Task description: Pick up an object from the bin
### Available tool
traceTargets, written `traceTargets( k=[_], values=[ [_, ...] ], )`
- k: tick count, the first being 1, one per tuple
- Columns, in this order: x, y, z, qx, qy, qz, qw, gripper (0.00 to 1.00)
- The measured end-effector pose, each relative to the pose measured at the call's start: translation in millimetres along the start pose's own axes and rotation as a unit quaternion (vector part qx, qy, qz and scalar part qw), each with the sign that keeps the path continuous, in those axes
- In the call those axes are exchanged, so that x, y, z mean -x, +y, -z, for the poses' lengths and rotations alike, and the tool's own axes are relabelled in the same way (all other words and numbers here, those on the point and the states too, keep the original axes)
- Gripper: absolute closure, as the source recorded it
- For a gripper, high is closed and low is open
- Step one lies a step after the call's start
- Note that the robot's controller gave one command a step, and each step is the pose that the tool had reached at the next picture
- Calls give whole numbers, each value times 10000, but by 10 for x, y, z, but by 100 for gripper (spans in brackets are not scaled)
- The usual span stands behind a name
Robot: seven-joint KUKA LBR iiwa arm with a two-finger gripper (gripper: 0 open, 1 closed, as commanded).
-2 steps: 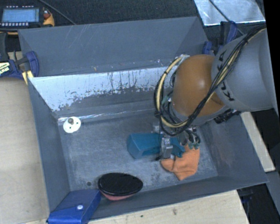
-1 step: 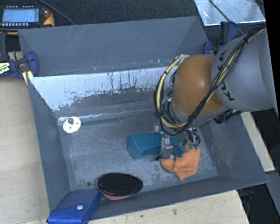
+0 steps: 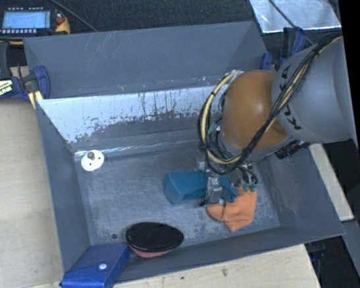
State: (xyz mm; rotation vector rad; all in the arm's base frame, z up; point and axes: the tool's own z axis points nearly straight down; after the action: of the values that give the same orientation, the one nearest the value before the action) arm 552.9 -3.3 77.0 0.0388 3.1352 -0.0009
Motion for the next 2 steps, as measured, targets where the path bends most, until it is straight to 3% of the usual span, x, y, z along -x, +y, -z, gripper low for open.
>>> traceTargets(
  k=[2],
  values=[
    [0, 0, 0, -1, 0, 2, 10000, 100]
  ],
)
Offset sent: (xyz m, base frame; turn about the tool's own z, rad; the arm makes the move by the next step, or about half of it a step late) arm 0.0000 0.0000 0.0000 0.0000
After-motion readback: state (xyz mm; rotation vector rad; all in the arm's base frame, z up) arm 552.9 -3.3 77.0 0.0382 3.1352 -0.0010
